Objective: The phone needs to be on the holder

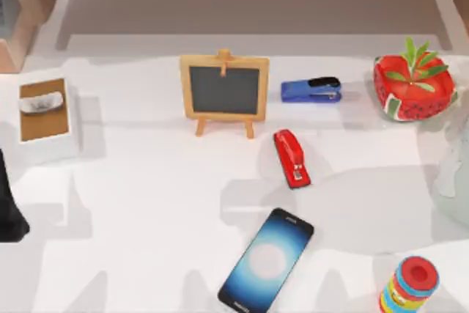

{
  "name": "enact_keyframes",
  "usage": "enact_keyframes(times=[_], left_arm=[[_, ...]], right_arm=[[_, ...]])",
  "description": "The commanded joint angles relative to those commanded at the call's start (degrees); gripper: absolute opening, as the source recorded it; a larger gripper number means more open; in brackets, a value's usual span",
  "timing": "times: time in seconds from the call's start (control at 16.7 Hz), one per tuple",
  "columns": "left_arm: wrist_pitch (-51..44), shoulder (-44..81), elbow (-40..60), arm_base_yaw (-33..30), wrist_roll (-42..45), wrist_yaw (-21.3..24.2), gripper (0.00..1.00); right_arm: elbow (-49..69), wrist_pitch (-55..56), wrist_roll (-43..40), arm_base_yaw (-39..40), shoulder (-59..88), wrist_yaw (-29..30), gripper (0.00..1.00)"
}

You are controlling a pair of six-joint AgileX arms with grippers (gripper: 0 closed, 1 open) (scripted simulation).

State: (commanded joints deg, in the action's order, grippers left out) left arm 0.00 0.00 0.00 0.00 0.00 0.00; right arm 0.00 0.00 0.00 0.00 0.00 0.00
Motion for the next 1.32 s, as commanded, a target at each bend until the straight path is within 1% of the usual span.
enact_keyframes(times=[0.18, 0.3, 0.6, 0.9, 1.14, 1.32], left_arm=[[0.0, 0.0, 0.0, 0.0, 0.0, 0.0, 1.00], [0.0, 0.0, 0.0, 0.0, 0.0, 0.0, 1.00], [0.0, 0.0, 0.0, 0.0, 0.0, 0.0, 1.00], [0.0, 0.0, 0.0, 0.0, 0.0, 0.0, 1.00], [0.0, 0.0, 0.0, 0.0, 0.0, 0.0, 1.00], [0.0, 0.0, 0.0, 0.0, 0.0, 0.0, 1.00]], right_arm=[[0.5, -0.1, 0.3, 0.2, 0.3, 0.0, 1.00], [3.2, -0.9, 1.7, 0.8, 1.9, 0.1, 1.00], [18.8, -7.3, 9.8, 3.8, 13.4, 1.9, 1.00], [40.2, -18.6, 22.6, 9.3, 32.7, 5.0, 1.00], [57.3, -28.9, 35.1, 16.8, 50.8, 6.4, 1.00], [67.8, -36.6, 45.3, 23.5, 64.7, 6.4, 1.00]])
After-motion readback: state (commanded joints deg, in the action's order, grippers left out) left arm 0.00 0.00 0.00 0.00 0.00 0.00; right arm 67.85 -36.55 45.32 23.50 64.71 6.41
